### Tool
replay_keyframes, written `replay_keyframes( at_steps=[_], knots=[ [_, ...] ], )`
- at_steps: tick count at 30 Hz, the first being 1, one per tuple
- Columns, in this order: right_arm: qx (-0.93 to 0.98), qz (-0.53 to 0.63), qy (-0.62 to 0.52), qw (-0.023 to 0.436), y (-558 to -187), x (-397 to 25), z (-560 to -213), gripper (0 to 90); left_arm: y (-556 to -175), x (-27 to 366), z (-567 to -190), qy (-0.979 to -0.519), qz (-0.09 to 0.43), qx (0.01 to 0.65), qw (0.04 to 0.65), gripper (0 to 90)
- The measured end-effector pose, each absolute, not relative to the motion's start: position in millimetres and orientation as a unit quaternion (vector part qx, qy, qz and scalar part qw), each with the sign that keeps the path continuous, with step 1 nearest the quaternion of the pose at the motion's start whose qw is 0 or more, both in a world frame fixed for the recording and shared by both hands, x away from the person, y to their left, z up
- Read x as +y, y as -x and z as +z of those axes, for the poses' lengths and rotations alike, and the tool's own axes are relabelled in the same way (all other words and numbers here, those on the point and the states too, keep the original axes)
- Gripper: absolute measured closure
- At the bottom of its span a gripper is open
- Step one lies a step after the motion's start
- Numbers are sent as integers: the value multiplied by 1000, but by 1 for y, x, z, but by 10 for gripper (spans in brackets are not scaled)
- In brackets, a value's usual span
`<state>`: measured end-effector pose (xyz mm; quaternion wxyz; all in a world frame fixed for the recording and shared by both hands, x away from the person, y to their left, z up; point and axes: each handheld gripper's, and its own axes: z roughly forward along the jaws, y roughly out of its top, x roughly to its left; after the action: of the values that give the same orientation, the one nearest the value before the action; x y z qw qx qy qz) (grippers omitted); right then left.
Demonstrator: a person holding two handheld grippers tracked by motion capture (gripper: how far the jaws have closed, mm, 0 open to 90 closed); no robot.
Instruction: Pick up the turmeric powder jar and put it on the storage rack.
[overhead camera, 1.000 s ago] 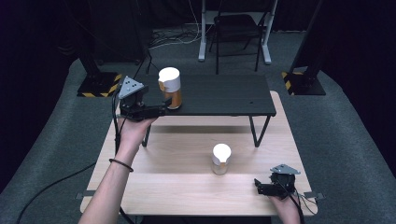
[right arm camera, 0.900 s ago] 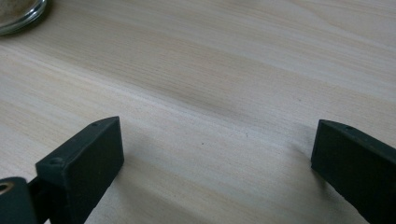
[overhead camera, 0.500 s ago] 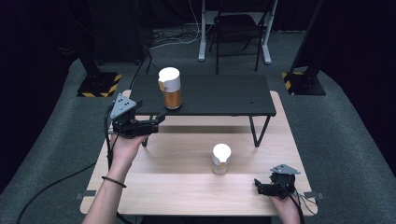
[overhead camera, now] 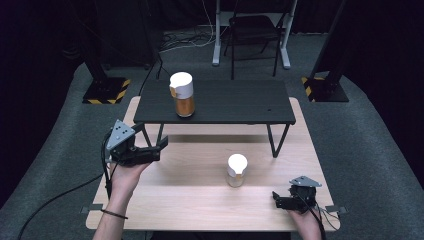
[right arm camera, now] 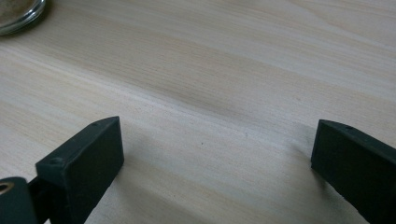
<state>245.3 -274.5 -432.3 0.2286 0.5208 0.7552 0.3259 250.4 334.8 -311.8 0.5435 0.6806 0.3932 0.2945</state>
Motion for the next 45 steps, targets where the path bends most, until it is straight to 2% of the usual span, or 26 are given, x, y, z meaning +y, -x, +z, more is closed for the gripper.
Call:
replay_keyframes(
  at_steps=[11, 27, 45],
  knots=[
    [755, 326, -521, 229, -245, -274, -432, 14, -223, 343, -340, -676, 307, 405, 533, 27],
    [754, 326, -522, 229, -245, -274, -432, 14, -205, 355, -383, -673, 302, 420, 528, 26],
    [754, 325, -523, 229, -245, -274, -432, 14, -217, 364, -421, -687, 275, 451, 499, 40]
  ],
)
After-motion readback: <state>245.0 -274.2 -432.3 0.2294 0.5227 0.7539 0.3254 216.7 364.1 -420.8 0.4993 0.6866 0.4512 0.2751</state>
